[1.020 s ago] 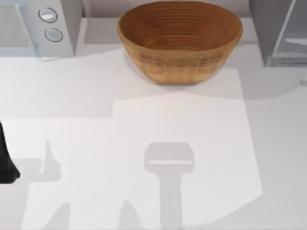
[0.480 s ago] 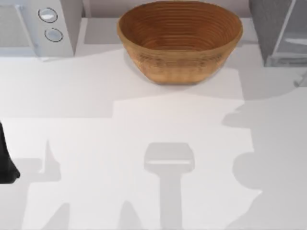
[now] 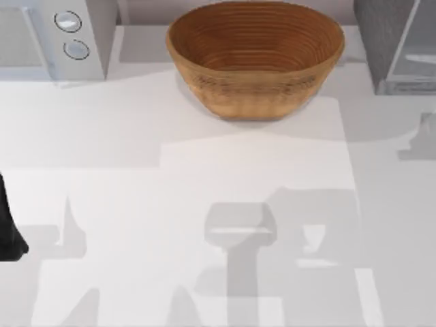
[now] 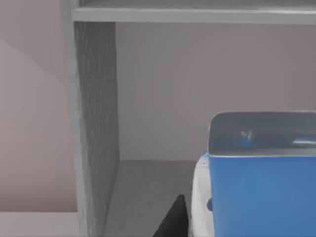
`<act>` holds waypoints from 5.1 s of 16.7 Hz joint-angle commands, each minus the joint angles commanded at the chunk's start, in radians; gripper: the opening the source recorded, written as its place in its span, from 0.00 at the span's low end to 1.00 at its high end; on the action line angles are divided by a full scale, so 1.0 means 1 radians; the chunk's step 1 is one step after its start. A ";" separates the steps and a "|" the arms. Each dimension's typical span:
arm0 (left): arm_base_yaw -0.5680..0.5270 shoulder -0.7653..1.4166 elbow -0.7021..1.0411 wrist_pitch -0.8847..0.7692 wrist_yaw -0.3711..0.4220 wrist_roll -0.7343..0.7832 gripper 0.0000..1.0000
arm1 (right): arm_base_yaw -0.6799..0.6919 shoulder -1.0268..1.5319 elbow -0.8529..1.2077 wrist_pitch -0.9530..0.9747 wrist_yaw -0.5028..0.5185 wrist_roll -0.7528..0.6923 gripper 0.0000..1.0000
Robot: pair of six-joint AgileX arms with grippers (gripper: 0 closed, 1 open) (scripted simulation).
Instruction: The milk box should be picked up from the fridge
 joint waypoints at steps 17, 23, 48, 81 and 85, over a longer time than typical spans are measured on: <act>0.000 0.000 0.000 0.000 0.000 0.000 1.00 | 0.162 -1.108 -0.455 -0.678 0.143 -0.003 0.00; 0.000 0.000 0.000 0.000 0.000 0.000 1.00 | 0.184 -1.043 -0.436 -0.616 0.142 0.000 0.00; 0.000 0.000 0.000 0.000 0.000 0.000 1.00 | 0.878 1.023 -0.011 1.003 0.141 0.018 0.00; 0.000 0.000 0.000 0.000 0.000 0.000 1.00 | 0.904 1.230 0.281 0.928 0.147 0.012 0.83; 0.000 0.000 0.000 0.000 0.000 0.000 1.00 | 0.904 1.230 0.281 0.928 0.147 0.012 1.00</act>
